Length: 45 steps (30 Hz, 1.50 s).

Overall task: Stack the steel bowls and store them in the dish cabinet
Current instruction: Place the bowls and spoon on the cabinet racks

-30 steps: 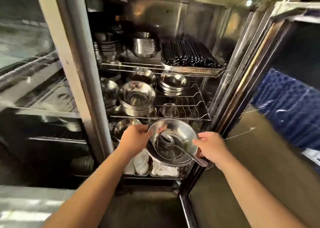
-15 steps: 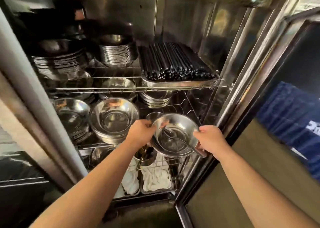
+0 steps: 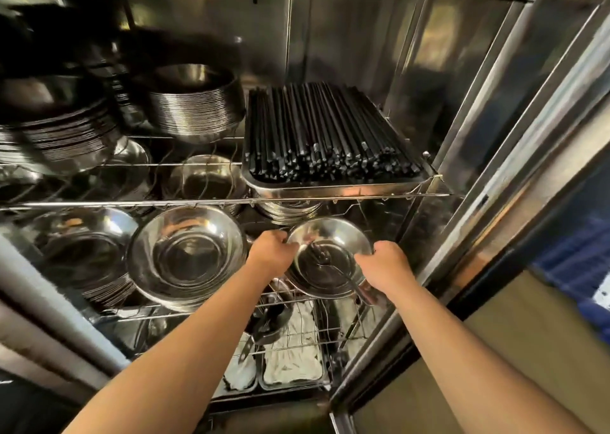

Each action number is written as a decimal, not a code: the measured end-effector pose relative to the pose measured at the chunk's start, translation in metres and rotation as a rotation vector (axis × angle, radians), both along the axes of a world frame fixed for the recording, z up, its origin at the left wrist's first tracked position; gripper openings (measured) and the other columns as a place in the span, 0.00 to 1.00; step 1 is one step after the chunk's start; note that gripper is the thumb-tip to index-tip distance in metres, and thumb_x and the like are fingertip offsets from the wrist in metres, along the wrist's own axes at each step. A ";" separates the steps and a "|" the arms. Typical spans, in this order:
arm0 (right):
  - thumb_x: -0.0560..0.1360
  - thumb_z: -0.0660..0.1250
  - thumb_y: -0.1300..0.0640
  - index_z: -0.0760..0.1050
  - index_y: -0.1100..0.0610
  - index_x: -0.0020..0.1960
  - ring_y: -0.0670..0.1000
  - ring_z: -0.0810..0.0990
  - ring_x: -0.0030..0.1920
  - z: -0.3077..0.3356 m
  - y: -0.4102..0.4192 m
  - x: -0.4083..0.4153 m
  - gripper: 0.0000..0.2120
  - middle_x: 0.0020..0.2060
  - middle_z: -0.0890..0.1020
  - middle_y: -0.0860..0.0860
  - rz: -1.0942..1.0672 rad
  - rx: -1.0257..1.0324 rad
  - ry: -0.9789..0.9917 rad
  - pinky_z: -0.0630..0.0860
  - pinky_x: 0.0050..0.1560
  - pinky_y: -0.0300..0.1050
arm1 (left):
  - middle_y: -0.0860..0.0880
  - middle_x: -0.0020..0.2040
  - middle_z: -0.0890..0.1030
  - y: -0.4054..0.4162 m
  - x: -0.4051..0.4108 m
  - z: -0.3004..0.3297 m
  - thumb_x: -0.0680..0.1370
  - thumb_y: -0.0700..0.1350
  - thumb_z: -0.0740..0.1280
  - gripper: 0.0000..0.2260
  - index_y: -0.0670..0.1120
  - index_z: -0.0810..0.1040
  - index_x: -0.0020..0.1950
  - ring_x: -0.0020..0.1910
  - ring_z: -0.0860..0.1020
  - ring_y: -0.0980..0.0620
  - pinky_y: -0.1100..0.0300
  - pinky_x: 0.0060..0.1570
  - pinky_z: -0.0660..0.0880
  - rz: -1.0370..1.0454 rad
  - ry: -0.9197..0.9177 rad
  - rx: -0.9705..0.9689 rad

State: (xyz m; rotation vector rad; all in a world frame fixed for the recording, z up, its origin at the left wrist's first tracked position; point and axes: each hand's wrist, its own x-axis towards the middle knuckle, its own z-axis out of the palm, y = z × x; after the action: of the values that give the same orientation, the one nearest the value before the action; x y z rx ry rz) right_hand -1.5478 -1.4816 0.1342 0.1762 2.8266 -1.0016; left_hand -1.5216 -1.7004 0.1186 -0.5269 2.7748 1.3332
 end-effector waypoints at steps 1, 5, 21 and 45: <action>0.78 0.69 0.51 0.79 0.59 0.49 0.50 0.81 0.33 -0.002 0.000 -0.005 0.10 0.36 0.80 0.51 -0.003 0.006 -0.003 0.70 0.27 0.42 | 0.49 0.32 0.79 0.001 -0.004 -0.001 0.76 0.48 0.66 0.07 0.46 0.78 0.42 0.31 0.77 0.49 0.59 0.31 0.70 -0.004 -0.007 0.004; 0.78 0.69 0.49 0.78 0.58 0.52 0.48 0.78 0.32 -0.008 -0.001 -0.017 0.12 0.37 0.80 0.51 -0.038 0.053 -0.011 0.69 0.29 0.41 | 0.48 0.33 0.82 0.004 -0.014 -0.006 0.77 0.47 0.66 0.06 0.46 0.79 0.42 0.30 0.78 0.50 0.58 0.30 0.75 0.007 -0.010 0.024; 0.78 0.69 0.52 0.72 0.58 0.70 0.53 0.75 0.46 -0.014 -0.005 -0.028 0.22 0.53 0.79 0.53 -0.018 -0.023 -0.017 0.69 0.39 0.43 | 0.60 0.29 0.78 0.013 -0.019 -0.018 0.79 0.53 0.68 0.08 0.58 0.77 0.39 0.29 0.70 0.64 0.78 0.23 0.65 -0.024 0.086 0.224; 0.79 0.65 0.65 0.77 0.56 0.69 0.61 0.79 0.62 -0.028 -0.043 0.013 0.19 0.62 0.82 0.58 0.313 0.392 0.148 0.80 0.60 0.56 | 0.46 0.74 0.68 -0.042 0.146 -0.077 0.79 0.62 0.58 0.35 0.47 0.54 0.80 0.74 0.65 0.45 0.49 0.76 0.56 -0.303 -0.050 -0.908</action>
State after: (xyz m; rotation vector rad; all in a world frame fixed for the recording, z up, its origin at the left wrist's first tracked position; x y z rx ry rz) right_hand -1.5343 -1.5242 0.1067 -0.3062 3.0232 -0.4088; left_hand -1.3754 -1.7420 0.0418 -0.1073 3.1038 -0.0452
